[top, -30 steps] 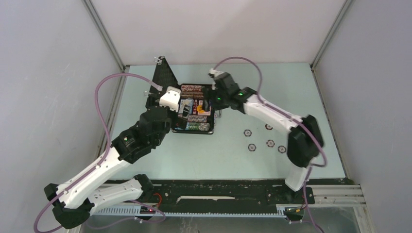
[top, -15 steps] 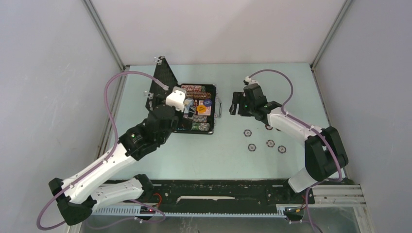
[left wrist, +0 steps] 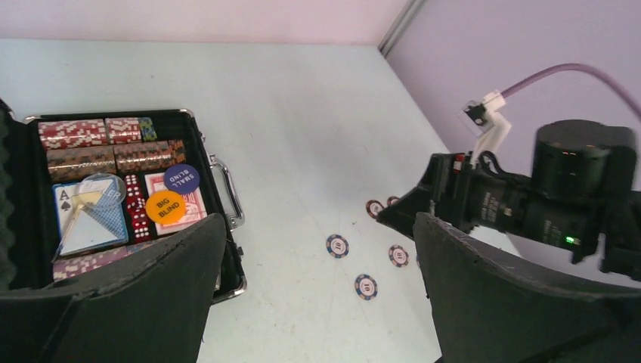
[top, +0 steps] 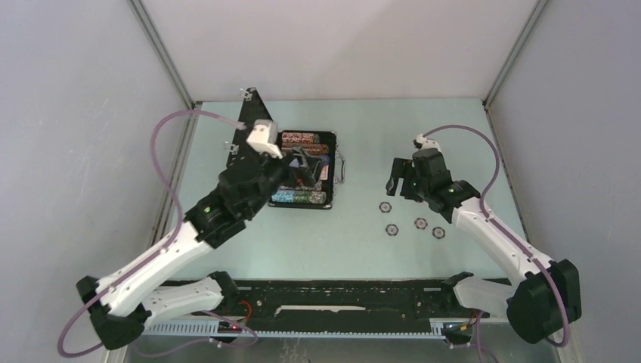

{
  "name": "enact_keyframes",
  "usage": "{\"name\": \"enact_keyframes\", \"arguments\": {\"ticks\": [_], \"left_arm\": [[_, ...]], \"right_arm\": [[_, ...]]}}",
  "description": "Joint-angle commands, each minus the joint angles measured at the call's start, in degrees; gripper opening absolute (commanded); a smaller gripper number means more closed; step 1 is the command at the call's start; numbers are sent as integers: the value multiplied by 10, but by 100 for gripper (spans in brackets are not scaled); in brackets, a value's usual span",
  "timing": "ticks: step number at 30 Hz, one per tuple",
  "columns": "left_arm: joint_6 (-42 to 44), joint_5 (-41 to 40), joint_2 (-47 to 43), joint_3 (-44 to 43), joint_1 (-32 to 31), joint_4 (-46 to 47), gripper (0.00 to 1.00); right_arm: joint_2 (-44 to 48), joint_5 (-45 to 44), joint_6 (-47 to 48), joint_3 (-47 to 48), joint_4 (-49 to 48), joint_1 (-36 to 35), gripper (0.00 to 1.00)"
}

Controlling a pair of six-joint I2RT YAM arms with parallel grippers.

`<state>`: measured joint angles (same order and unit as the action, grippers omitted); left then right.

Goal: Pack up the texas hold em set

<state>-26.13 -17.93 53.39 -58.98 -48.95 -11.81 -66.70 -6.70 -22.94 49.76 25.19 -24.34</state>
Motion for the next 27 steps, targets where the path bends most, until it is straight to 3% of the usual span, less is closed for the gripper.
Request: {"name": "enact_keyframes", "arguments": {"ticks": [1, 9, 14, 22, 27], "left_arm": [[43, 22, 87, -73, -1, 82, 100], [233, -3, 229, -175, 2, 206, 100], [260, 53, 328, -229, 23, 253, 100], [286, 99, 372, -128, 45, 344, 100], [312, 97, 400, -123, 52, 361, 100]], "right_arm": [[20, -3, -28, -8, 68, 18, 89], [-14, 28, -67, -9, 145, 96, 89], [-9, 47, -74, -14, 194, 173, 89], [-54, 133, -143, -14, 233, 339, 89], [-96, 142, -180, -12, 242, 365, 89]]}}
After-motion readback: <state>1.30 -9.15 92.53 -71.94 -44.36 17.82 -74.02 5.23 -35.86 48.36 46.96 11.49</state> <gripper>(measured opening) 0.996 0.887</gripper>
